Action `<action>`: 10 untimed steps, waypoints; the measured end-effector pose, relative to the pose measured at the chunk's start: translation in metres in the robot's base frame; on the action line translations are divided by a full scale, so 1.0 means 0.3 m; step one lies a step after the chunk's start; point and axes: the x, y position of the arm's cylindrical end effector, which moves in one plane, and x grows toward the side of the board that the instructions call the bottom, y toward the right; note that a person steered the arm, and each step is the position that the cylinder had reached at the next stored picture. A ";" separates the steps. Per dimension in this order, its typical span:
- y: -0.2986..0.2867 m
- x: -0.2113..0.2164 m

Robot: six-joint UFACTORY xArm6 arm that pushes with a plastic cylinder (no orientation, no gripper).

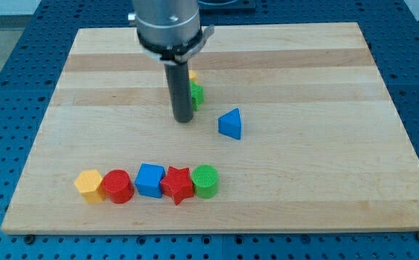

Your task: Move the blue triangle parallel to the right of the green circle

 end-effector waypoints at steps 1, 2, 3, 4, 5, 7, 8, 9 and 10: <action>0.157 -0.021; 0.278 0.108; 0.297 0.300; 0.297 0.310; 0.299 0.305; 0.327 0.410; 0.347 0.403; 0.499 0.408; 0.604 0.496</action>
